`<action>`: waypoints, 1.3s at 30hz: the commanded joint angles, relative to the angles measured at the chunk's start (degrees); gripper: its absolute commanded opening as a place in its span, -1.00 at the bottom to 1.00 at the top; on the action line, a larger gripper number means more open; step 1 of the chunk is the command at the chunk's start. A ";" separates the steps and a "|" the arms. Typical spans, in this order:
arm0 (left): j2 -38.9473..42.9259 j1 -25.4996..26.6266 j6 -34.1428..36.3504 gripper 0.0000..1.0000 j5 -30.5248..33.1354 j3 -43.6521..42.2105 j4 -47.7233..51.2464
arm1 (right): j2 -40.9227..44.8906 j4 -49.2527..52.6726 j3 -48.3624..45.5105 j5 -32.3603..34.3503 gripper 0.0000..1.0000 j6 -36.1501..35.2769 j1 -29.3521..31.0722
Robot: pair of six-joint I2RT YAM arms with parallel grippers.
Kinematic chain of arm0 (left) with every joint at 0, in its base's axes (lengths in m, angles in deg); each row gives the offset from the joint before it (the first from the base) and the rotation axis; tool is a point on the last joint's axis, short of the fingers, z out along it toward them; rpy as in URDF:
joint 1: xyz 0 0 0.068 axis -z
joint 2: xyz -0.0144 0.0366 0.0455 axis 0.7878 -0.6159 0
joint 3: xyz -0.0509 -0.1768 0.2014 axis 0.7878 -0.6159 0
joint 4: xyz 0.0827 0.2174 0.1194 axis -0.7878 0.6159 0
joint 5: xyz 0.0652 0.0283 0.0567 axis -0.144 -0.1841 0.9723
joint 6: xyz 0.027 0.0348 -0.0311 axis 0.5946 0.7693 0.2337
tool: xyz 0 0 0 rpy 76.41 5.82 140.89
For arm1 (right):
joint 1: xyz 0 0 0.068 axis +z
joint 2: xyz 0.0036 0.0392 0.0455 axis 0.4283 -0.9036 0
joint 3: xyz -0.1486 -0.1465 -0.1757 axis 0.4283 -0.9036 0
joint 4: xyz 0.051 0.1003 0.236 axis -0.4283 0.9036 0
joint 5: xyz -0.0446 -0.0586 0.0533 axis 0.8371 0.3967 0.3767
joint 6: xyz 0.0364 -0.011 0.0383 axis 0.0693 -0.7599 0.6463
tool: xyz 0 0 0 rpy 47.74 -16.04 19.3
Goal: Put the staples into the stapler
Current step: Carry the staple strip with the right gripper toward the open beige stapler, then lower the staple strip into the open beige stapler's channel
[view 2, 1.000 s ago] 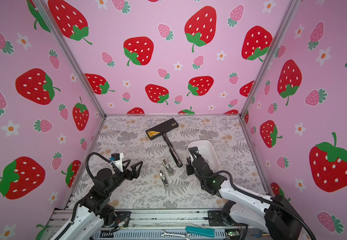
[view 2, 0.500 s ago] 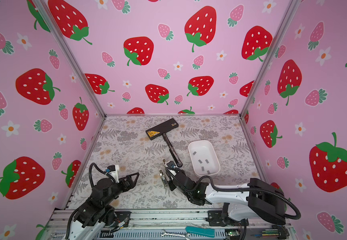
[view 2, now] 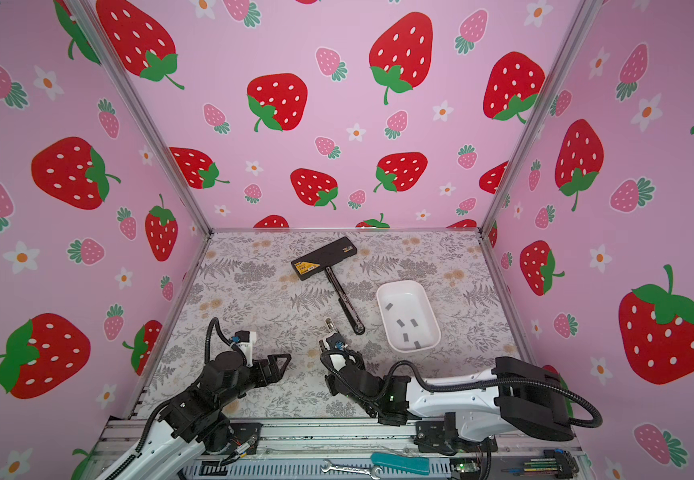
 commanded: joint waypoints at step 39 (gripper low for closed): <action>-1.45 8.94 5.34 0.98 8.53 2.65 -1.78 | -17.11 -7.19 1.92 -4.23 -0.87 4.40 -4.22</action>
